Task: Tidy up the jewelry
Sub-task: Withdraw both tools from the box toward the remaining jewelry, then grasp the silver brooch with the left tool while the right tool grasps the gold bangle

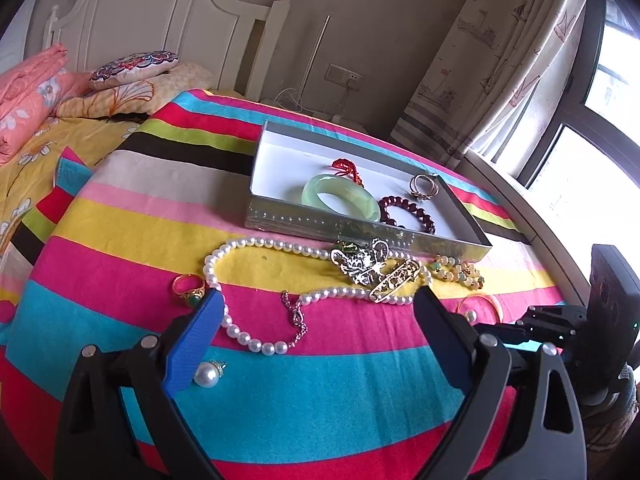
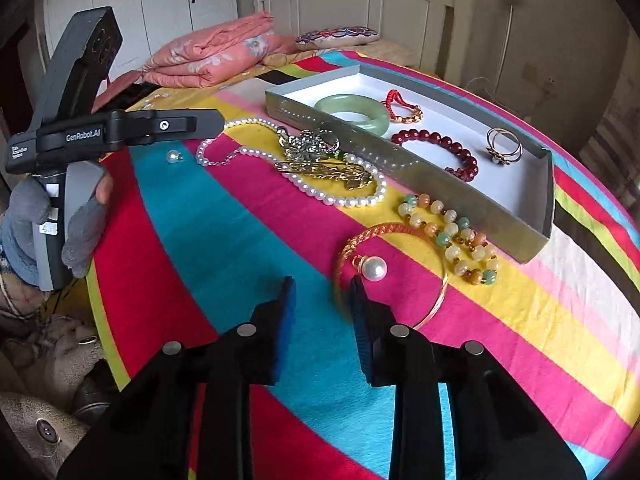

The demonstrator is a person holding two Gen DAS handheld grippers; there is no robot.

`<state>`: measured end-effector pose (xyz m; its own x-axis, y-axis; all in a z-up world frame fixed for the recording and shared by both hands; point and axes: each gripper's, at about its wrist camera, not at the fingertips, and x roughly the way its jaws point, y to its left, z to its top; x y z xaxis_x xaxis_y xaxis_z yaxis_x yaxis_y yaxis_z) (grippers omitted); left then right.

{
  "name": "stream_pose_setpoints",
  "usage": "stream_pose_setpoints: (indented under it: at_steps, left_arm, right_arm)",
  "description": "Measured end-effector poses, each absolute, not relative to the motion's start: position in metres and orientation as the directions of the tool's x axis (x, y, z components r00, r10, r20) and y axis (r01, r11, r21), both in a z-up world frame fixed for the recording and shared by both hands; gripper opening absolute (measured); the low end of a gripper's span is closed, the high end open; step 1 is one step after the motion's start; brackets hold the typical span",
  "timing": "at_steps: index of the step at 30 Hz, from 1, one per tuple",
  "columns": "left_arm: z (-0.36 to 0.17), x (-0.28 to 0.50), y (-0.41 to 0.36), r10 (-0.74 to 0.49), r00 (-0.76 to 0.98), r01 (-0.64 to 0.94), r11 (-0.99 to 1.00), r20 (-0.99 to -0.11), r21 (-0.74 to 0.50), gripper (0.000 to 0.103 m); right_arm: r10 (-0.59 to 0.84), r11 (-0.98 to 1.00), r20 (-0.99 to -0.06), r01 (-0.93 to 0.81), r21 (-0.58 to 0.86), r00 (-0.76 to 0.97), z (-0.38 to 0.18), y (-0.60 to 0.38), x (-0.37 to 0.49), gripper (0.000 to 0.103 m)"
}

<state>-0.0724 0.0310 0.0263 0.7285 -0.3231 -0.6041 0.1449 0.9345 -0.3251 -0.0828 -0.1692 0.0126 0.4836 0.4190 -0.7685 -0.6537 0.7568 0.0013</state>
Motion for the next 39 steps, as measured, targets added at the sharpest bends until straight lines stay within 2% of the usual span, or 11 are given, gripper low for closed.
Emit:
stream_pose_setpoints:
  at_steps: [3, 11, 14, 15, 24, 28, 39]
  left_arm:
    - [0.025, -0.073, 0.032, -0.323, 0.728, 0.142, 0.934, -0.605, -0.328, 0.095]
    - [0.024, -0.072, 0.032, -0.325, 0.720, 0.138, 0.933, -0.612, -0.333, 0.095]
    - [0.023, -0.072, 0.032, -0.326, 0.719, 0.138, 0.933, -0.614, -0.334, 0.095]
    - [0.023, -0.071, 0.032, -0.327, 0.719, 0.138, 0.932, -0.613, -0.334, 0.095]
    - [0.023, -0.072, 0.033, -0.330, 0.718, 0.140, 0.931, -0.612, -0.338, 0.095]
    - [0.023, -0.071, 0.033, -0.330, 0.718, 0.139, 0.931, -0.613, -0.338, 0.095]
    - [0.021, -0.069, 0.032, -0.328, 0.706, 0.132, 0.932, -0.628, -0.338, 0.095]
  right_arm:
    - [0.421, 0.755, -0.768, -0.655, 0.002, 0.483, 0.013, -0.169, -0.085, 0.023]
    - [0.417, 0.757, -0.765, -0.654, -0.007, 0.490, 0.013, -0.168, -0.086, 0.021]
    - [0.395, 0.771, -0.761, -0.636, -0.030, 0.515, 0.012, -0.165, -0.086, 0.005]
    - [0.388, 0.779, -0.758, -0.627, -0.034, 0.524, 0.012, -0.165, -0.087, 0.004]
    - [0.457, 0.843, -0.659, -0.527, 0.107, 0.597, 0.026, -0.201, -0.082, 0.004]
    - [0.460, 0.857, -0.652, -0.493, 0.149, 0.603, 0.027, -0.209, -0.077, 0.004]
    - [0.392, 0.905, -0.650, -0.401, 0.144, 0.651, 0.028, -0.220, -0.074, 0.004]
